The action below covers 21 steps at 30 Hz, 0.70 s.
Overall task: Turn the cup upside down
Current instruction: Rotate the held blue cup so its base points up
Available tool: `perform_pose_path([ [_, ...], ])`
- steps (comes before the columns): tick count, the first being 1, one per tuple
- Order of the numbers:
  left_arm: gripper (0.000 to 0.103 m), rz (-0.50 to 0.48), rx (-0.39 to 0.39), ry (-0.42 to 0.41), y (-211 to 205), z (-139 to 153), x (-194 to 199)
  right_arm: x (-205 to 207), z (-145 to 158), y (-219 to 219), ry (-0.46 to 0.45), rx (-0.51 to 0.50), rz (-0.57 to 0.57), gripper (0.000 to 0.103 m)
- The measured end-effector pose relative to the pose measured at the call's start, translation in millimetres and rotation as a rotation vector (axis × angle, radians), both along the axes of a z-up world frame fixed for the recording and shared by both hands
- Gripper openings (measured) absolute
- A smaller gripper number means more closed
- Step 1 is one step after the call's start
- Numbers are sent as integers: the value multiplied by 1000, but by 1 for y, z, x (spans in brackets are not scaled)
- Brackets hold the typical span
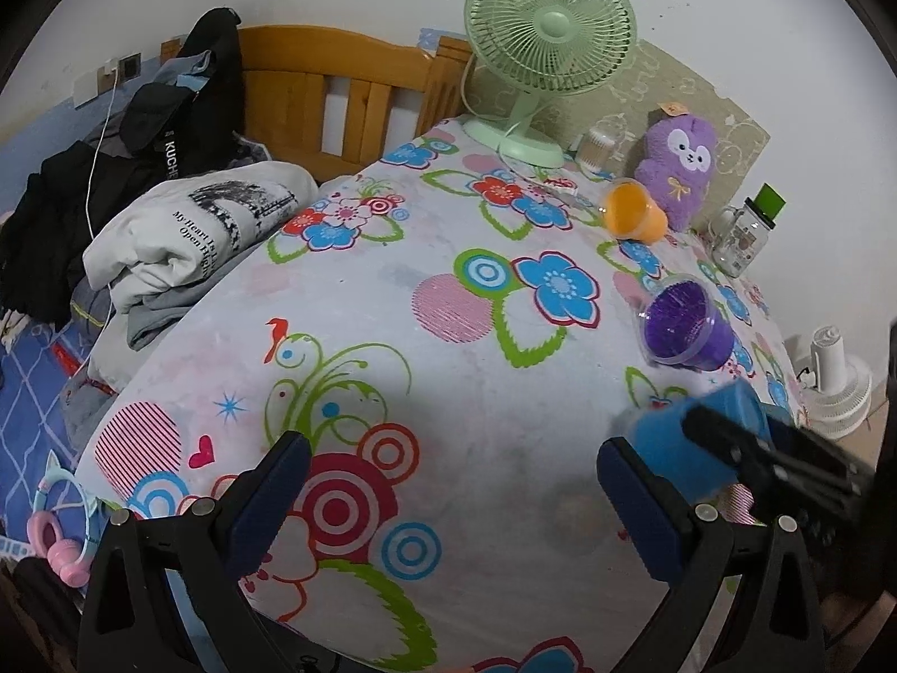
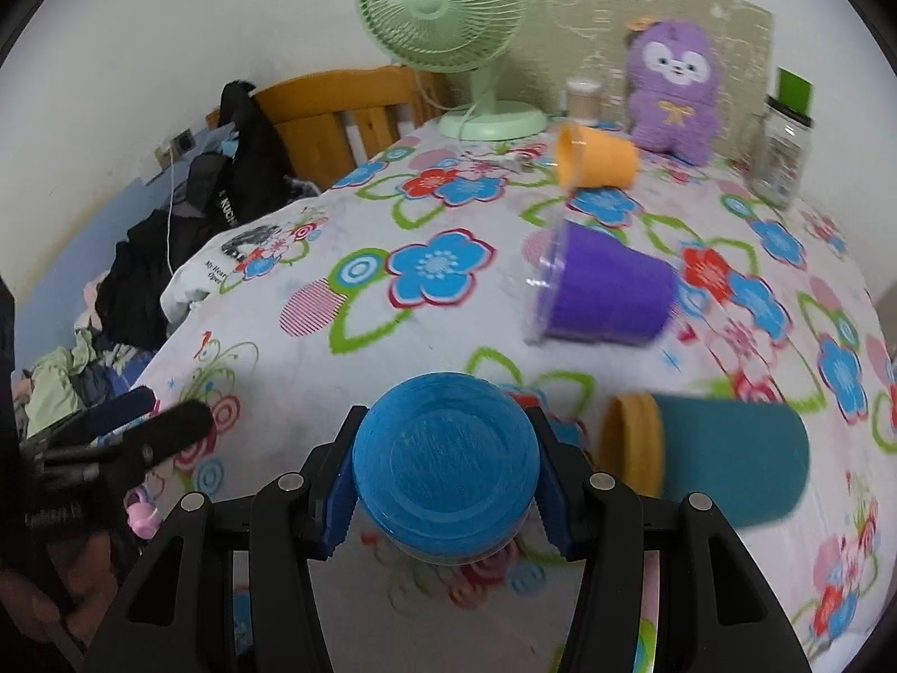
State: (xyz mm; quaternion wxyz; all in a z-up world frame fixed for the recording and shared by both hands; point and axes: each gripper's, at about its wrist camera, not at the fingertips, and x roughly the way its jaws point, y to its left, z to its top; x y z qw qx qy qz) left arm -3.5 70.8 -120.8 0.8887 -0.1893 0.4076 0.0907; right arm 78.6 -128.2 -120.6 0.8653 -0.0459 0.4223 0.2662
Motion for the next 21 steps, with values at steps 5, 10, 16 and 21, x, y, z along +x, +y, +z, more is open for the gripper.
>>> perform_pose_path([
  [5, 103, -11, 0, -6, -6, 3, -2, 0, 1, -12, 21, 9, -18, 57],
  [10, 103, 0, -2, -19, -8, 7, -7, 36, 20, 17, -8, 128, 20, 56],
  [16, 103, 21, 15, -26, -6, 13, -18, 62, 3, 64, -38, 185, 59, 56],
  [21, 103, 59, 20, -35, 6, 14, -22, 21, -2, 55, -147, 121, 87, 56],
])
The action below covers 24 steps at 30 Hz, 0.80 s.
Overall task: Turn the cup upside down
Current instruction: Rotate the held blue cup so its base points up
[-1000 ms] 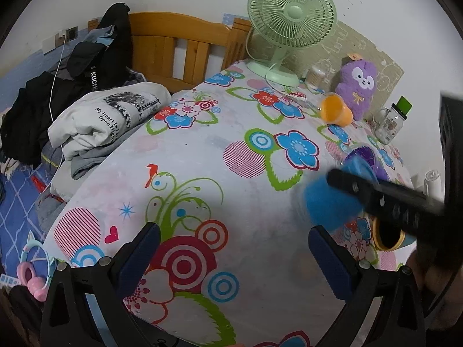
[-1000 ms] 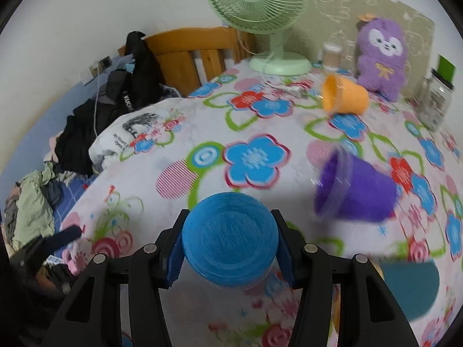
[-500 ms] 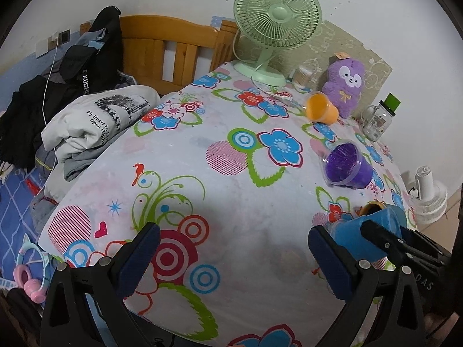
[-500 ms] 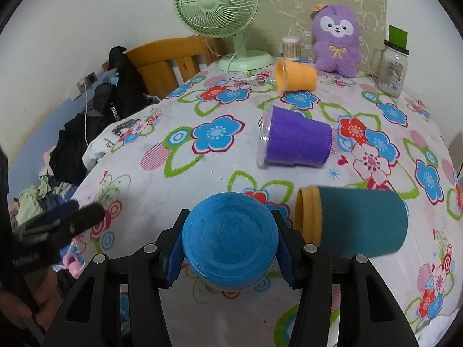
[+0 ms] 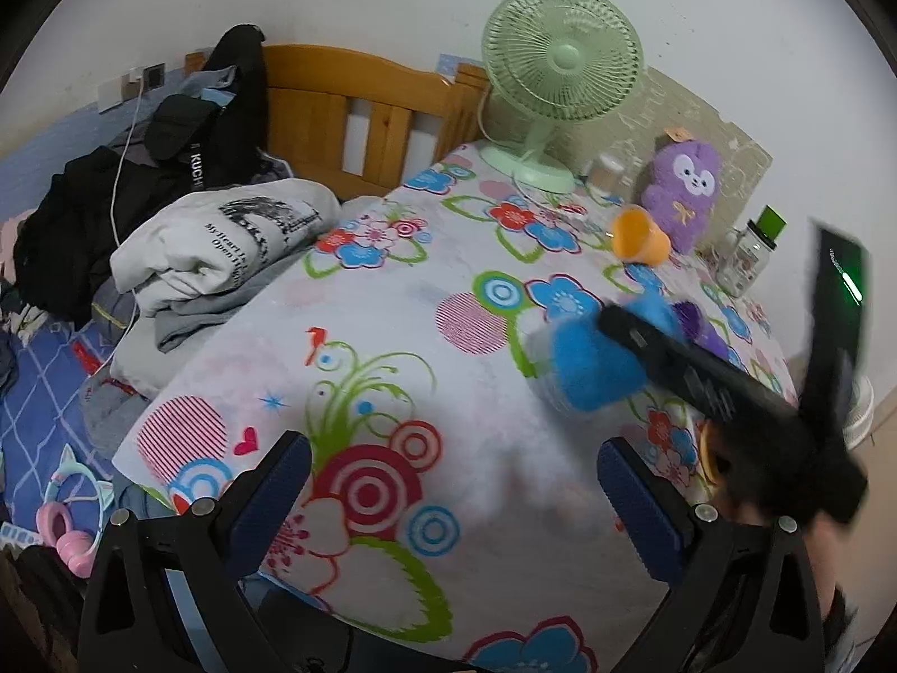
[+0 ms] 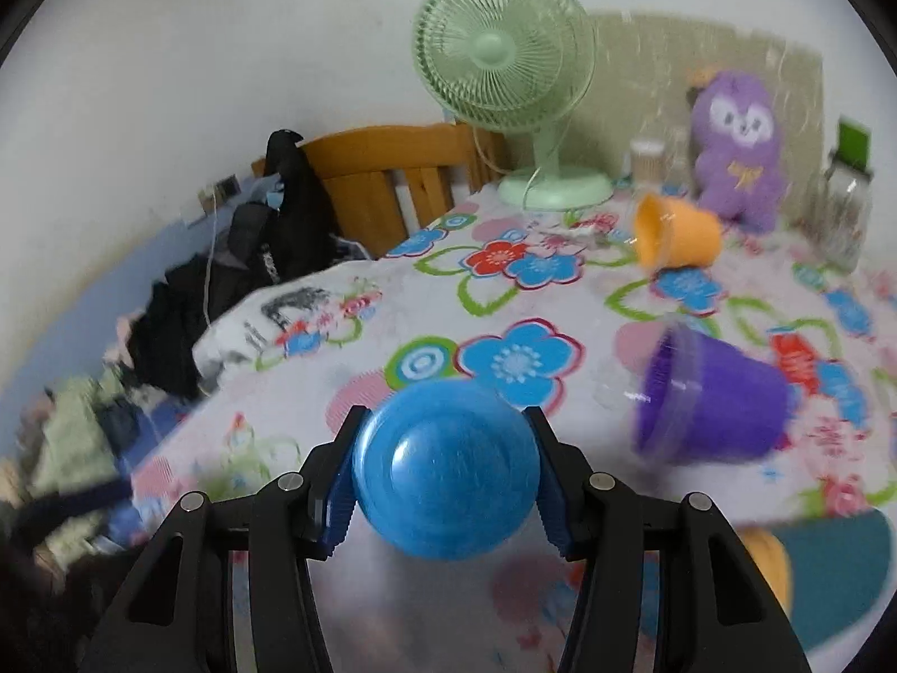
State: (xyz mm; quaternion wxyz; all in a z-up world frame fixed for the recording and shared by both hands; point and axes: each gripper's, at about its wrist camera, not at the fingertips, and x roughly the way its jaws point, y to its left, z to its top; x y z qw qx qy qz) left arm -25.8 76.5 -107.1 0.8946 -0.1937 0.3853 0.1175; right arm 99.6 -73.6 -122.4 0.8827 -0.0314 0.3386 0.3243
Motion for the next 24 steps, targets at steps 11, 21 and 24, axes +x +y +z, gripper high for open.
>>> perform_pose_path([
  [11, 103, -64, -11, 17, -14, -9, 11, -30, 10, -40, 82, -105, -103, 52],
  [21, 103, -74, 5, 31, -27, -9, 6, -59, 4, -56, 58, -223, -129, 46],
  [24, 103, -87, 16, 33, -34, -9, 5, -64, 1, -57, 69, -212, -125, 46],
])
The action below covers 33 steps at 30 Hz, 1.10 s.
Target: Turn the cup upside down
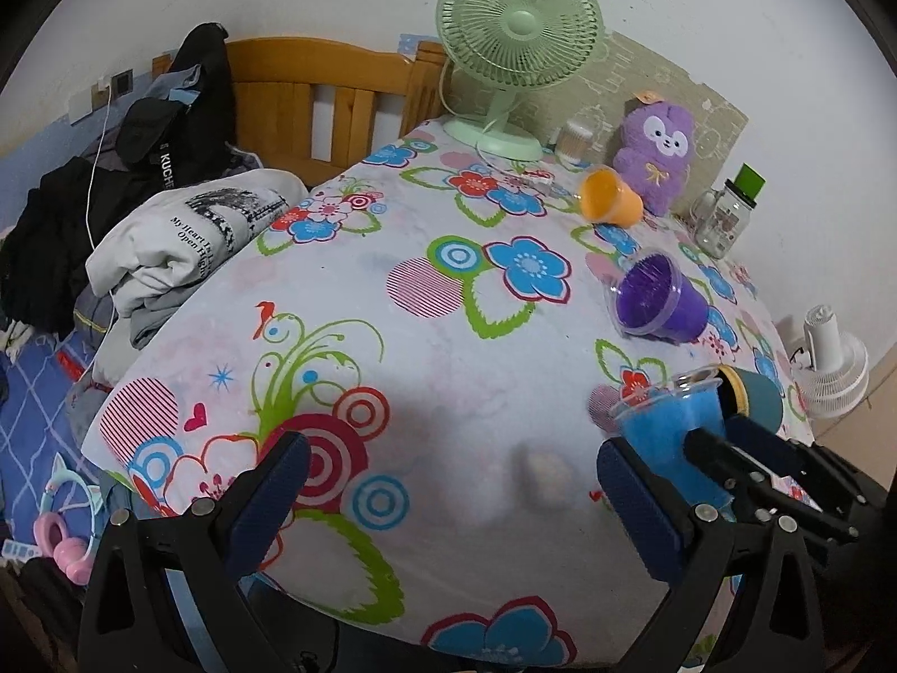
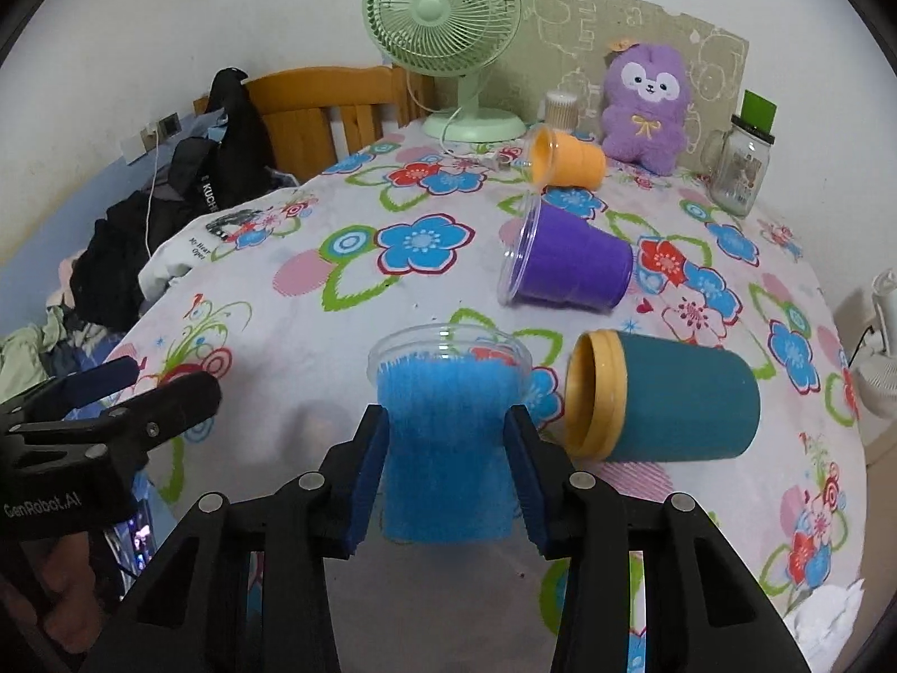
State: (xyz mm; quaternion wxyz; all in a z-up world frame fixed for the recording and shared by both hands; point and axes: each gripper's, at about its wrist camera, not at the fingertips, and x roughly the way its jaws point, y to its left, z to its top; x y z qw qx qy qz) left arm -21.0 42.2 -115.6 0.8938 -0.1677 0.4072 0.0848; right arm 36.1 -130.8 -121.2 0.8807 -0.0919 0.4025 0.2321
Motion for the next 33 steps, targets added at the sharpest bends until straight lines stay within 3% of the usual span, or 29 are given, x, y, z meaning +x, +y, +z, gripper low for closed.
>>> perform_pose_path([
  [6, 103, -23, 14, 3, -14, 0, -2, -9, 6, -4, 0, 14, 10, 50],
  [11, 103, -34, 23, -5, -22, 3, -3, -11, 13, -18, -17, 29, -19, 64],
  [21, 103, -64, 37, -19, -45, 14, -3, -20, 26, -50, -39, 31, -38, 65],
  [33, 103, -164, 54, -23, -114, 16, 24, -30, 28, -116, -93, 9, -149, 66],
])
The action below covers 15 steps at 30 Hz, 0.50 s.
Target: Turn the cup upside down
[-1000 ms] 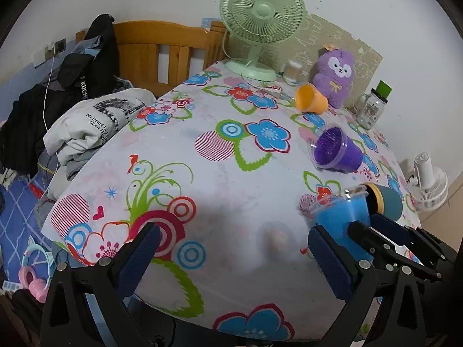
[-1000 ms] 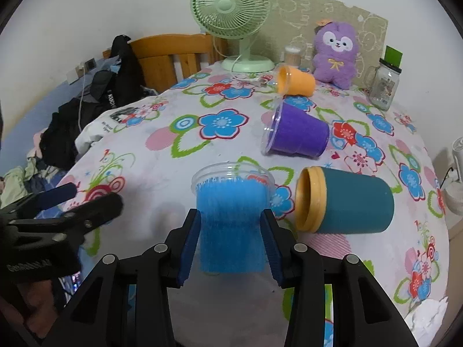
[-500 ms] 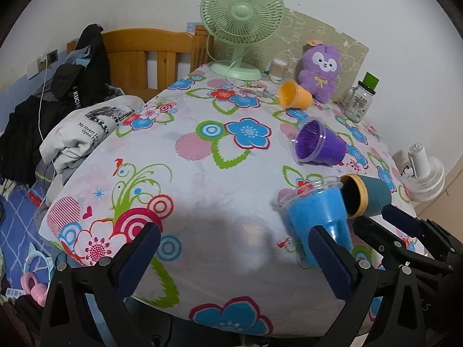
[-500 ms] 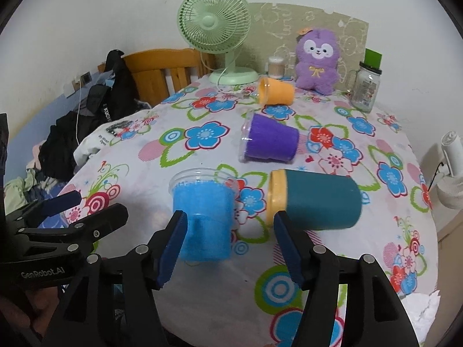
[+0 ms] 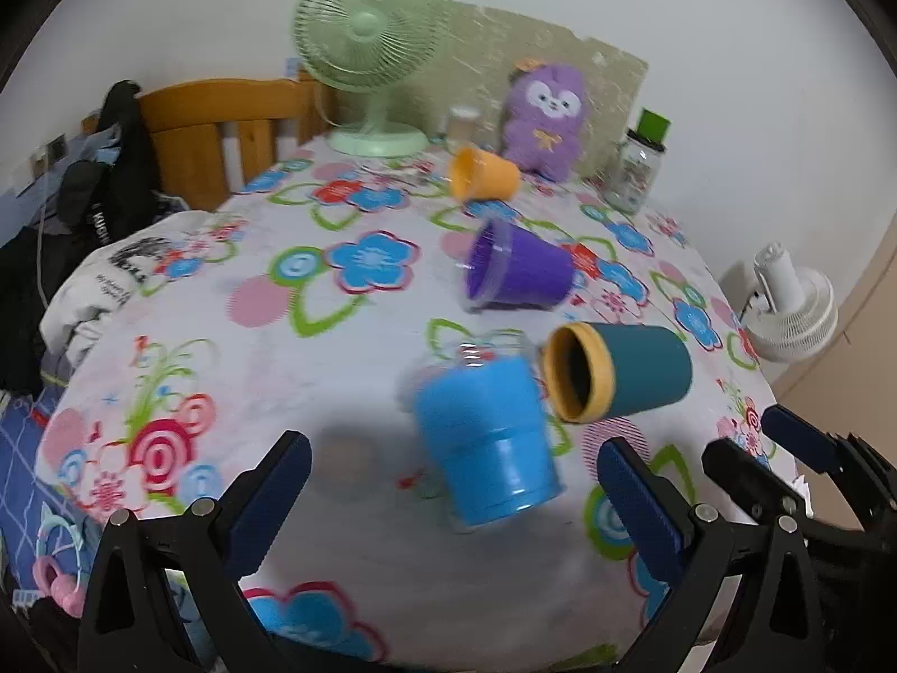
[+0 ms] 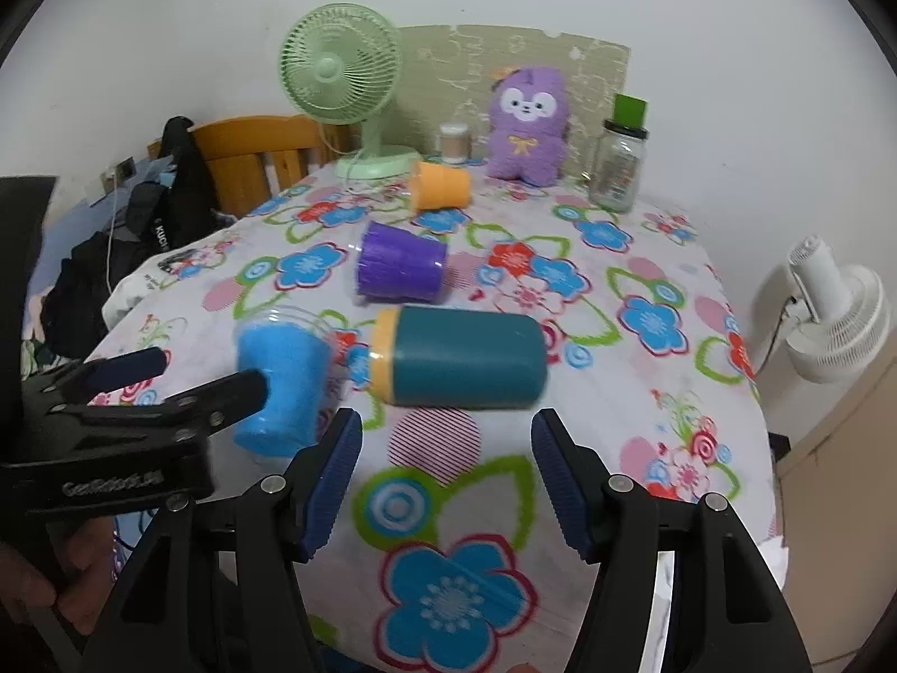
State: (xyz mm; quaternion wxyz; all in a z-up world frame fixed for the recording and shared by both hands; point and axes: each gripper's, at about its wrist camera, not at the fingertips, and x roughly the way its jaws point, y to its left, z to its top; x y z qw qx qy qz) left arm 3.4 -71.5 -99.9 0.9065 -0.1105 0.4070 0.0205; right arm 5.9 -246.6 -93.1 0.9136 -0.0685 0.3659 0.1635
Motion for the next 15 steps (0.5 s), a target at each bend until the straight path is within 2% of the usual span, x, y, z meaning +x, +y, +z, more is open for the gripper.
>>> perform_pose_path([
  [5, 103, -26, 28, 22, -22, -13, 15, -1, -1, -17, 5, 18, -35, 66],
  [12, 100, -14, 63, 68, -26, -35, 25, 0, -3, -24, 14, 26, -33, 66],
  [15, 84, -9, 87, 74, -25, -41, 27, 2, -5, -22, 18, 23, -23, 67],
])
